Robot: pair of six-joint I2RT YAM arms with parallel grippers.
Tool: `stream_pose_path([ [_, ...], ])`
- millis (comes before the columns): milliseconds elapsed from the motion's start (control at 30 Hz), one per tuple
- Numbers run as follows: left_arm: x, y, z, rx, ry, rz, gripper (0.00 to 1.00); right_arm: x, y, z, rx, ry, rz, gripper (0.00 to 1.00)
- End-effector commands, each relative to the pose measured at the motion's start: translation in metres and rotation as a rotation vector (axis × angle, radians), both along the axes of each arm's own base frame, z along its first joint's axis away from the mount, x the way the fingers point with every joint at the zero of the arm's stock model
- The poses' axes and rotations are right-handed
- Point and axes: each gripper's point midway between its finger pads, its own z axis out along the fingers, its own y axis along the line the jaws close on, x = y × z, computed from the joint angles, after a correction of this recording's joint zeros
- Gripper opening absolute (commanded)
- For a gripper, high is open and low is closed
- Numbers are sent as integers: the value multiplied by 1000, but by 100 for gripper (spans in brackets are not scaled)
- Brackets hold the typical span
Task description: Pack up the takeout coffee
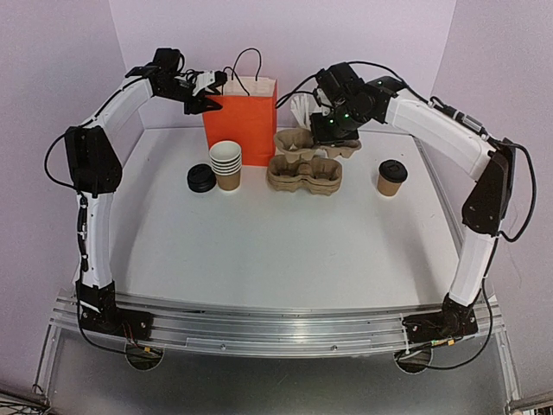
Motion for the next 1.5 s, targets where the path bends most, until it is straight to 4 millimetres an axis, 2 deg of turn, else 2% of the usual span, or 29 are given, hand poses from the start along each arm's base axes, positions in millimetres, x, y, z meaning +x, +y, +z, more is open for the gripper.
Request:
stream_pose_path([
  [0,-8,2,-5,54,-4,-29,36,-1,-3,18,9,-43,15,0],
  [100,-11,2,-4,56,2,-38,25,0,-3,18,8,-45,15,0],
  [267,-15,2,24,16,-50,-31,0,1,-2,23,13,-54,16,0],
  [433,-20,6,61,-11,-148,-9,0,3,-2,32,28,-73,2,0],
  [567,-26,13,105,-43,-264,35,0,4,-3,43,47,-95,-10,0],
  [667,-41,18,139,-60,-324,45,0,4,-7,56,65,-119,-31,0],
  [800,-79,25,188,-92,-377,38,0,3,-19,79,89,-169,-91,0],
  [933,-134,32,234,-133,-406,9,0,-4,-38,106,128,-222,-170,0],
  [1067,-192,31,262,-175,-373,-31,0,-17,-58,127,187,-253,-249,0],
  [1167,-242,20,260,-177,-293,-81,0,-29,-71,136,238,-254,-294,0],
  [1300,-297,4,240,-190,-122,-141,0,-44,-84,141,289,-248,-336,0],
  [1467,-327,-16,215,-235,62,-121,0,-58,-95,146,318,-249,-345,0],
])
